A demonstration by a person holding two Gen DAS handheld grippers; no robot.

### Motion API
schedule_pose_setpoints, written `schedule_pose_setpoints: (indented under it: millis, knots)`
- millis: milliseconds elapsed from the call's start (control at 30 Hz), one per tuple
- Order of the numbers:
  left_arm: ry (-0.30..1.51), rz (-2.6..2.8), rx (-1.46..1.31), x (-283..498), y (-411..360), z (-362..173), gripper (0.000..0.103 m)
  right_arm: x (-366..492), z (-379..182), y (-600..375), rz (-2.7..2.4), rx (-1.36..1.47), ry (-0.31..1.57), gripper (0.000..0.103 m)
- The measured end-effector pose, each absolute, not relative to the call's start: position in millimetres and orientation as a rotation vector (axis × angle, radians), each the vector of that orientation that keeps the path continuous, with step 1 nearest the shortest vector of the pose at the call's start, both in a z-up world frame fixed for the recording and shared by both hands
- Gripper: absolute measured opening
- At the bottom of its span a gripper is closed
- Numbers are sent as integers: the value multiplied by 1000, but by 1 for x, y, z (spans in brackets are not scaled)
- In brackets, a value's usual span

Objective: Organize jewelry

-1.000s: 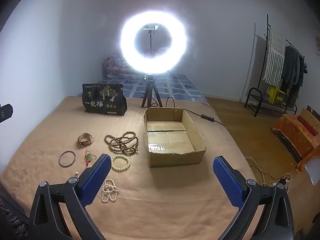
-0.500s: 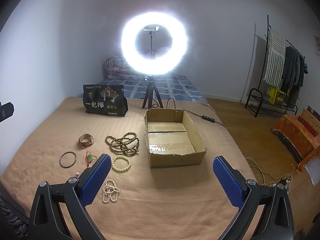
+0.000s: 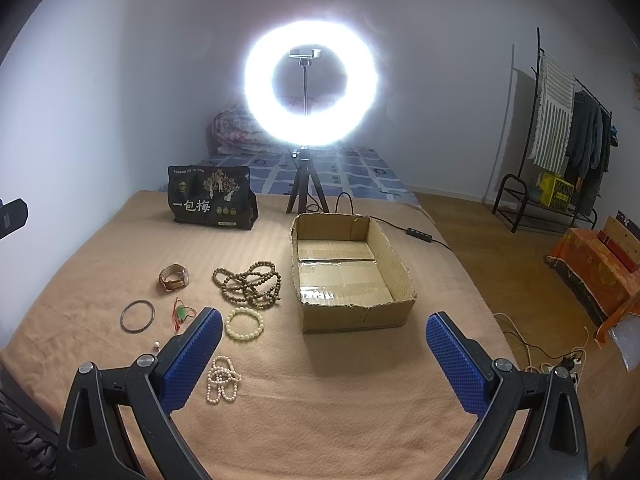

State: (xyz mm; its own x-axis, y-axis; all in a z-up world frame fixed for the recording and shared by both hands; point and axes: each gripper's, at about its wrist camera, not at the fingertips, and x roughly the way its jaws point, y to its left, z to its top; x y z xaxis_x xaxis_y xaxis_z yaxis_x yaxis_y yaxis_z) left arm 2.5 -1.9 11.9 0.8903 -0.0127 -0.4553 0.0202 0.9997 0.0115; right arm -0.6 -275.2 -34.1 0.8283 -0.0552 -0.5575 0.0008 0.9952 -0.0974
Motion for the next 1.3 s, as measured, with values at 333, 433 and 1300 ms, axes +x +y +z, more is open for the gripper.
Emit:
schedule_pose_setpoints:
  millis: [333,433,1300]
  knots:
    - [470,-16,16,1,-2,13,103,-1,-35,-275,-26,-92,598,103]
    - [470,-16,16,1,-2,13,103,-1,-35,-276,-25,-87,600,103]
    - [473,-11,19,2,-2,11,103,-1,-36,-276,-23,-86,613,103]
